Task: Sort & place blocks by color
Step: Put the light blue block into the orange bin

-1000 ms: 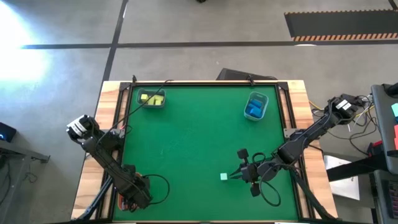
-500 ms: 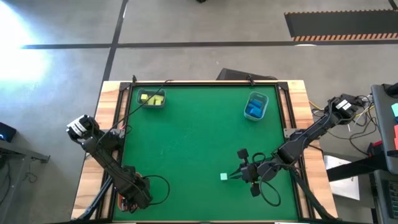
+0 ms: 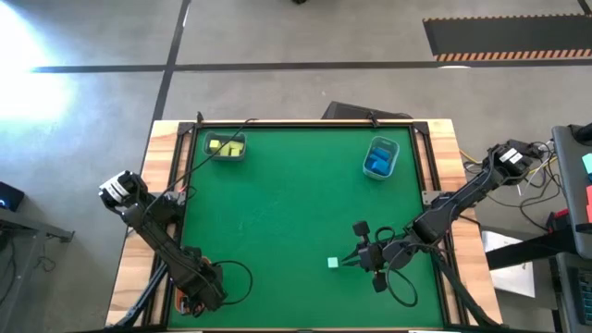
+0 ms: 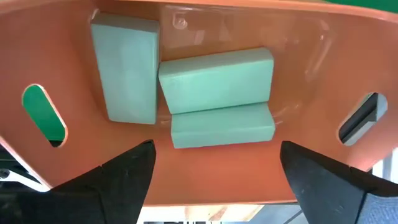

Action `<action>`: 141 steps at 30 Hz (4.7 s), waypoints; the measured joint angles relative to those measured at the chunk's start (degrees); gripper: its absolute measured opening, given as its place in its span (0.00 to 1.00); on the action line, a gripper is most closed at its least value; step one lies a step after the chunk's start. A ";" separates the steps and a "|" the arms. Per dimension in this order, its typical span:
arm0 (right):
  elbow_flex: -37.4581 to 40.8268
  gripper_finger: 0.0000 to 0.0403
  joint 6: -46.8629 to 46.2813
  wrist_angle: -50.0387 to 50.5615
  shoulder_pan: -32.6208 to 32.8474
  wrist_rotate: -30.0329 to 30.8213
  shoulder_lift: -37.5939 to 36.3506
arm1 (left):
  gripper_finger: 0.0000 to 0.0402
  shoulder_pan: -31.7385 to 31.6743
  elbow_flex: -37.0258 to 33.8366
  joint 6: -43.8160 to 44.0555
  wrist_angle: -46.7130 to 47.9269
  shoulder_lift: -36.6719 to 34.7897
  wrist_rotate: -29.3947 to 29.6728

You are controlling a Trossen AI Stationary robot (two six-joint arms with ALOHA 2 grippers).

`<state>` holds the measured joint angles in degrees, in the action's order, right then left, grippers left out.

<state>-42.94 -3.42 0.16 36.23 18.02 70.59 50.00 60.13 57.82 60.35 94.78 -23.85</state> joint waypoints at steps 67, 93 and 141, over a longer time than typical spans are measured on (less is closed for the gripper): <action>-4.63 0.47 -24.61 4.62 -0.47 4.01 19.12 | 0.81 -21.55 14.48 -64.64 -38.99 -1.18 68.12; -4.61 0.39 -26.14 2.01 -2.43 2.98 25.22 | 0.81 -21.55 14.48 -64.25 -40.81 -1.18 68.14; -3.34 0.29 -14.36 -26.14 -5.04 -7.86 14.27 | 0.79 -15.41 14.61 -85.81 -60.05 7.13 56.42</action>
<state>-46.28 -17.78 -25.97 31.19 10.16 84.86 34.58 74.74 -27.99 0.30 101.91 32.56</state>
